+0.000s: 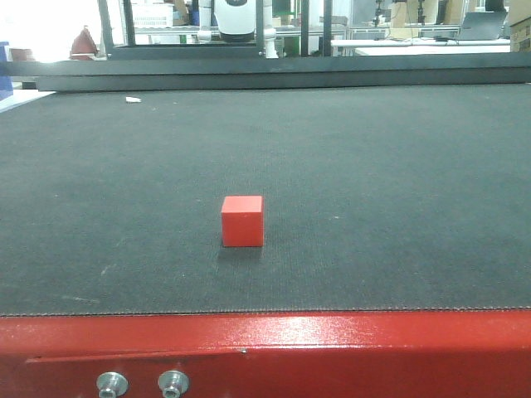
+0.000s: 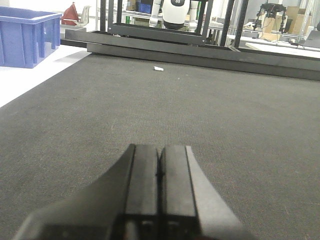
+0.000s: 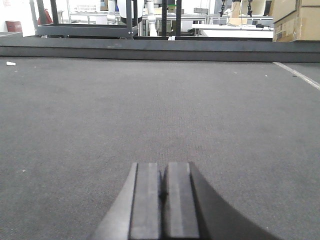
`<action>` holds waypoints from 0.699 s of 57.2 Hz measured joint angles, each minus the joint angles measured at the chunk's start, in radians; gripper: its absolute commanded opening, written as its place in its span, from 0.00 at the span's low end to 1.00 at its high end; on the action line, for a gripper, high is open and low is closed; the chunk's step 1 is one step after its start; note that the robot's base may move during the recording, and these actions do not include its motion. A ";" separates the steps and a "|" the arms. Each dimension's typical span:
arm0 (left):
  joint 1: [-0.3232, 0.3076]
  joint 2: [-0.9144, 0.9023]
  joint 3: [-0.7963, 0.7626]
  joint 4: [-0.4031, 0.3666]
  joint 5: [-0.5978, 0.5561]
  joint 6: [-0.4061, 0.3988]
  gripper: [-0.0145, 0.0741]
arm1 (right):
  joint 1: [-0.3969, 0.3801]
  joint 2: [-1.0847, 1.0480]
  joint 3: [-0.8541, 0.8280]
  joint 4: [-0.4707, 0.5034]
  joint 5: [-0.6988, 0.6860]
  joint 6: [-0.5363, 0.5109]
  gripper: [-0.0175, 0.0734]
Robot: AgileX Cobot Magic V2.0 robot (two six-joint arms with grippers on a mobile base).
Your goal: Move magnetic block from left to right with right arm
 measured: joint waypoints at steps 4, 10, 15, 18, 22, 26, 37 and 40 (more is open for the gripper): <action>0.000 0.000 0.000 0.000 0.000 0.000 0.02 | 0.000 0.000 0.000 0.000 0.000 0.000 0.23; 0.000 0.000 0.000 0.000 0.000 0.000 0.02 | 0.000 0.000 0.000 0.000 0.000 0.000 0.23; 0.000 0.000 0.000 0.000 0.000 0.000 0.02 | 0.000 0.000 0.000 0.000 0.000 0.000 0.23; 0.000 0.000 0.000 0.000 0.000 0.000 0.02 | 0.000 0.000 0.000 0.000 0.000 0.000 0.23; 0.000 0.000 0.000 0.000 0.000 0.000 0.02 | 0.000 0.000 0.000 0.000 0.000 0.000 0.23; 0.000 0.000 0.000 0.000 0.000 0.000 0.02 | 0.000 0.000 0.000 0.000 0.000 0.000 0.23; 0.000 0.000 0.000 0.000 0.000 0.000 0.02 | 0.000 0.000 0.000 0.000 0.000 0.000 0.23; 0.000 0.000 0.000 0.000 0.000 0.000 0.02 | 0.000 0.000 0.000 0.000 -0.007 0.000 0.23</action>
